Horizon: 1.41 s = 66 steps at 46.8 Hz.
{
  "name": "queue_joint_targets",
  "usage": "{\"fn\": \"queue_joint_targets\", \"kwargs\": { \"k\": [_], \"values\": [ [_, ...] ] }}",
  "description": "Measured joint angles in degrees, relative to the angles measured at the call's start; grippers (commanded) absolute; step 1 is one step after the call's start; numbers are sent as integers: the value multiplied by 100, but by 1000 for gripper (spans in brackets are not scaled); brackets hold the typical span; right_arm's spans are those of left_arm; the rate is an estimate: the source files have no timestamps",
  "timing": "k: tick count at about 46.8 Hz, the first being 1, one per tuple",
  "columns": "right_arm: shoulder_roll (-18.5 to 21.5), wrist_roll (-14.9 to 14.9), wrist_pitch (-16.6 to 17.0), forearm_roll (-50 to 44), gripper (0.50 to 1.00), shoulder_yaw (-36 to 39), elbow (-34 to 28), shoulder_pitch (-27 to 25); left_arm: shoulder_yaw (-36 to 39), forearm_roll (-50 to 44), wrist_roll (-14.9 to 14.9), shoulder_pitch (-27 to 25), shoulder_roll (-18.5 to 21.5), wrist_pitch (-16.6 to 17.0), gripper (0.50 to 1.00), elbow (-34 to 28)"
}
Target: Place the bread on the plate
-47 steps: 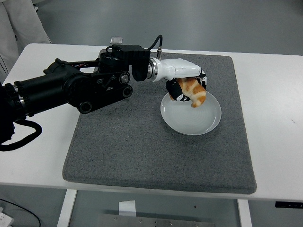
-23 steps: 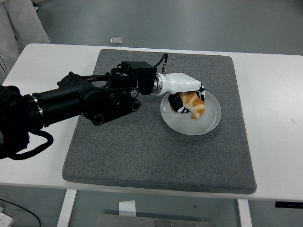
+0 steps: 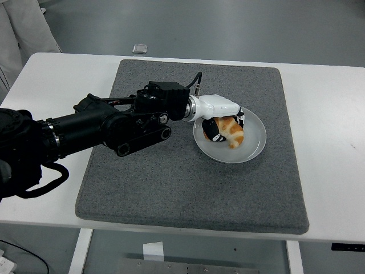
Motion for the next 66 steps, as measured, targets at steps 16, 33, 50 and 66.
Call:
{"fn": "queue_joint_targets", "kwargs": {
  "k": [16,33,50,66],
  "values": [
    [0,0,0,0,932,0,0,0,0,-59,0,123,-151,104,500,204],
    [0,0,0,0,932,0,0,0,-12,-106,0,153,-168,110,726,213],
    [0,0,0,0,932,0,0,0,-79,-140,0,125,-170,103,994,145],
    [0,0,0,0,932,0,0,0,-106,-405,0,41,-86,52,999,89]
  ]
}}
